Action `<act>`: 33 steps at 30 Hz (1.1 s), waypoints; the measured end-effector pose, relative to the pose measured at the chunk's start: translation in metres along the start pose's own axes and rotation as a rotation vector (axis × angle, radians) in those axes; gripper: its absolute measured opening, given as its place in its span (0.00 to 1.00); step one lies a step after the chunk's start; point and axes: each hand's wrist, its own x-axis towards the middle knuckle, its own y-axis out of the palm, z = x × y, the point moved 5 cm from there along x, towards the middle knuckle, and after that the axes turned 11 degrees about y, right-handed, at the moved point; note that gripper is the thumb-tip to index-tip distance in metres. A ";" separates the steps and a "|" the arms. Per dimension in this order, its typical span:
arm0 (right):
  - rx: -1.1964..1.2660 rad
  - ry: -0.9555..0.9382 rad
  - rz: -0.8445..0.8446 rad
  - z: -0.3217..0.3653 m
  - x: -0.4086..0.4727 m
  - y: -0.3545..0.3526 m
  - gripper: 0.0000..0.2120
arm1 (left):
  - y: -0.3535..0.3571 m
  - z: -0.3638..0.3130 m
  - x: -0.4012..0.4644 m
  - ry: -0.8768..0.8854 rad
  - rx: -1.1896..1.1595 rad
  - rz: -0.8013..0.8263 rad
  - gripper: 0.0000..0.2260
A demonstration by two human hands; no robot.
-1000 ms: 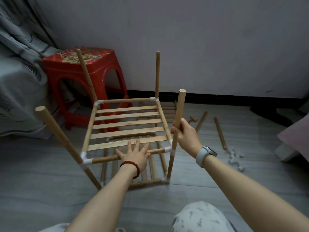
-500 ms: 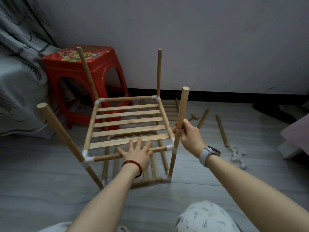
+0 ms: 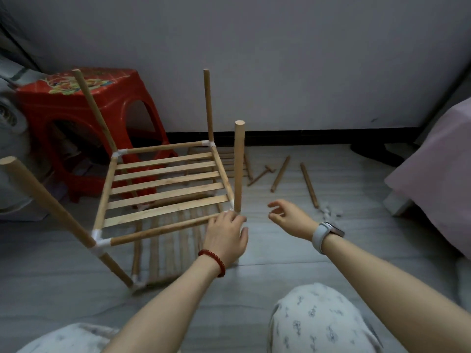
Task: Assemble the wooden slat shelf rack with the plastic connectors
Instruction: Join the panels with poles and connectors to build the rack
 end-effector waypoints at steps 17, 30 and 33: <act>-0.175 0.584 -0.280 -0.304 0.143 -0.052 0.25 | 0.280 -0.021 0.133 -0.199 -0.226 0.681 0.24; -0.285 0.547 -0.322 -0.360 0.258 -0.027 0.23 | 0.355 0.011 0.113 -0.138 -0.002 0.862 0.32; -0.309 0.442 -0.365 -0.344 0.225 0.007 0.22 | 0.353 0.009 0.111 -0.174 -0.047 0.842 0.30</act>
